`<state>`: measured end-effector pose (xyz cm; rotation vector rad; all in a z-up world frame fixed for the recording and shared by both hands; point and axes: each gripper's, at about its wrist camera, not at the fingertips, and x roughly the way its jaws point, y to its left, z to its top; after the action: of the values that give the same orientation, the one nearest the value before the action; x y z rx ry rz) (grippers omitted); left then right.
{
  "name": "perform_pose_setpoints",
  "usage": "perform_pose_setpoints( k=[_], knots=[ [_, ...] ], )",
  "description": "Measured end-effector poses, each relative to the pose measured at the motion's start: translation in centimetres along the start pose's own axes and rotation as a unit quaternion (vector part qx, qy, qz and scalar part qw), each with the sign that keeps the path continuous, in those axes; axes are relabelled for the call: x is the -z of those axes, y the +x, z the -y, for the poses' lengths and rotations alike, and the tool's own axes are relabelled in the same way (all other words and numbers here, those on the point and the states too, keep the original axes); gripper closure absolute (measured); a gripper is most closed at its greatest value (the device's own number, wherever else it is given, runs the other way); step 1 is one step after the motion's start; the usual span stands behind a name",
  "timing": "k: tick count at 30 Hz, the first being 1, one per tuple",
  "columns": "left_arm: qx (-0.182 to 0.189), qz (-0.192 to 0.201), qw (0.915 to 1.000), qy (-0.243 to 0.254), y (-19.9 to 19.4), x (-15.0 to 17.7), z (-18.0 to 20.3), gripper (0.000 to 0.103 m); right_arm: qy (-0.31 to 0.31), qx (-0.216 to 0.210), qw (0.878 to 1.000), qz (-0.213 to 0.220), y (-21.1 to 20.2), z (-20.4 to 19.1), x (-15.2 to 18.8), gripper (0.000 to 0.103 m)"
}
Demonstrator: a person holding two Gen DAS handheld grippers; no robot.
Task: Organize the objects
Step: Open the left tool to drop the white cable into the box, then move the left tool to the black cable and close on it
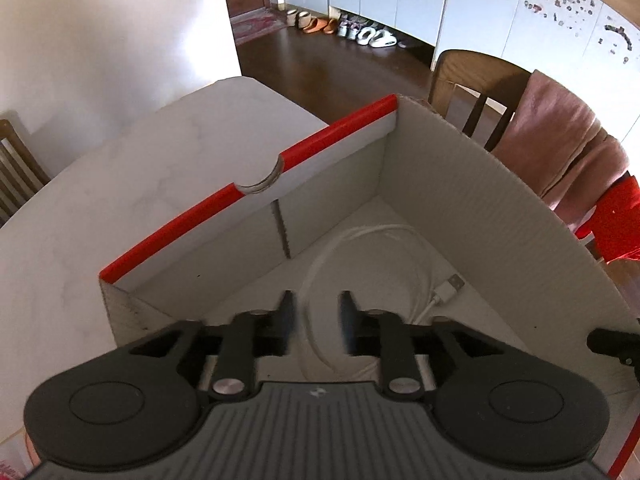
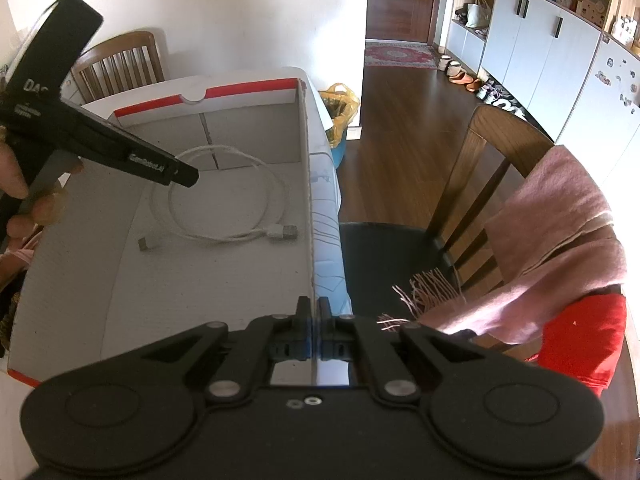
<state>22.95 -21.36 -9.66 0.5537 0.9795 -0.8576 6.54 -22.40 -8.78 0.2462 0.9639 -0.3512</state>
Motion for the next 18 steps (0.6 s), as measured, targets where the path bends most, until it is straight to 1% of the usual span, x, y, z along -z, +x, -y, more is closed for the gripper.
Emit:
perform_pose_setpoints(
  k=[1, 3, 6, 11, 18],
  knots=[
    [0.000, 0.007, 1.0000, 0.000, -0.3, 0.1, -0.1, 0.054, 0.000, 0.000, 1.000, 0.000, 0.0, 0.0, 0.0, 0.101],
    [-0.001, 0.017, 0.9998, -0.007, -0.9, 0.3, 0.0, 0.036, -0.002, 0.001, 1.000, -0.001, -0.1, 0.0, 0.0, 0.101],
    [0.003, 0.029, 0.9995, -0.012, -2.1, 0.4, -0.2, 0.036, -0.005, 0.004, 1.000, -0.002, 0.0, -0.1, 0.0, 0.101],
    [0.016, 0.054, 0.9982, -0.020, -5.3, 0.8, -0.8, 0.036, -0.014, 0.008, 1.000, -0.002, 0.0, -0.2, -0.1, 0.101],
    [0.013, 0.083, 0.9955, -0.044, -9.4, 2.3, -3.1, 0.035, -0.019, 0.013, 1.000, -0.004, 0.0, -0.5, -0.1, 0.101]
  ],
)
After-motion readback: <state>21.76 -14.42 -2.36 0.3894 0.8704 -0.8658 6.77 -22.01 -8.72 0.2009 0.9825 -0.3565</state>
